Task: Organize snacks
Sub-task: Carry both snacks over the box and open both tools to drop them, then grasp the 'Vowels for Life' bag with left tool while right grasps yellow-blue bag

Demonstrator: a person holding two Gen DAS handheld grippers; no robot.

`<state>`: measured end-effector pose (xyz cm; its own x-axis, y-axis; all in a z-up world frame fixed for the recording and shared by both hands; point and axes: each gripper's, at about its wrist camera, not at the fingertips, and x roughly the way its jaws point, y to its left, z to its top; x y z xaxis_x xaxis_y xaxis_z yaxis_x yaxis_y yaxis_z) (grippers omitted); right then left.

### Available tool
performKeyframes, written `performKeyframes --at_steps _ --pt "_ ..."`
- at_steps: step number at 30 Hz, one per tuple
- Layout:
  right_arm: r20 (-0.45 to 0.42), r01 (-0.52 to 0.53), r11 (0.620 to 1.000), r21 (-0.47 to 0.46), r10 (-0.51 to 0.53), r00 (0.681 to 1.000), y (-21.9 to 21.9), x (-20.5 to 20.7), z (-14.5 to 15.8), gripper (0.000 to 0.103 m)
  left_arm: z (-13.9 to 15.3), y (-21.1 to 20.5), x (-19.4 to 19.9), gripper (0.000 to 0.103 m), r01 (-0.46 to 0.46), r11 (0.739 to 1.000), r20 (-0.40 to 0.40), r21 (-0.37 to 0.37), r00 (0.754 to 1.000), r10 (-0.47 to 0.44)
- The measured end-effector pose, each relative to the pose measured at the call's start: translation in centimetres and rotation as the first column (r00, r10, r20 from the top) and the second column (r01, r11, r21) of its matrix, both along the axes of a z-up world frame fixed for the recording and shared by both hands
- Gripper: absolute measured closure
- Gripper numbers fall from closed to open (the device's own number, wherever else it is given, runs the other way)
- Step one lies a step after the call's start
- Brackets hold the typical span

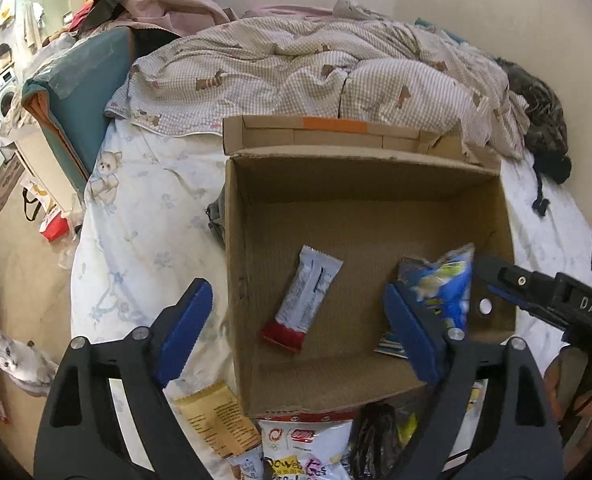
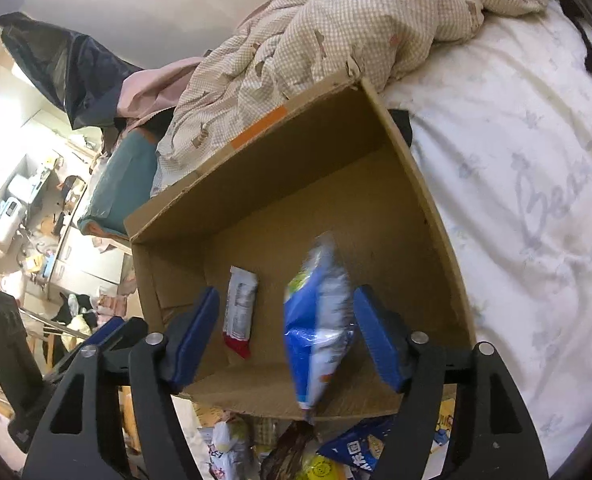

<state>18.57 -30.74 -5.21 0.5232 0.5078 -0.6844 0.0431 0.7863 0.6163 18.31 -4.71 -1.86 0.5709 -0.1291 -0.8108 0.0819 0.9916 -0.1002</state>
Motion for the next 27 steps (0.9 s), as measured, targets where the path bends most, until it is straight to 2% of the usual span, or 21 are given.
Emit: performKeyframes --at_steps 3,14,27 --pt "0.019 0.005 1.0 0.022 -0.006 1.0 -0.3 -0.7 0.8 0.03 0.4 0.1 -0.3 0.017 0.003 1.0 0.004 -0.007 1.0 -0.003" --pt "0.049 0.015 1.0 0.014 -0.015 0.999 -0.8 -4.6 2.9 0.03 2.4 1.8 -2.9 0.017 -0.02 1.0 0.041 -0.014 0.999 0.02" --pt "0.011 0.02 0.999 0.035 -0.02 1.0 -1.0 -10.2 3.1 0.03 2.6 5.8 -8.1 0.017 -0.113 0.992 0.014 -0.056 0.993 0.114"
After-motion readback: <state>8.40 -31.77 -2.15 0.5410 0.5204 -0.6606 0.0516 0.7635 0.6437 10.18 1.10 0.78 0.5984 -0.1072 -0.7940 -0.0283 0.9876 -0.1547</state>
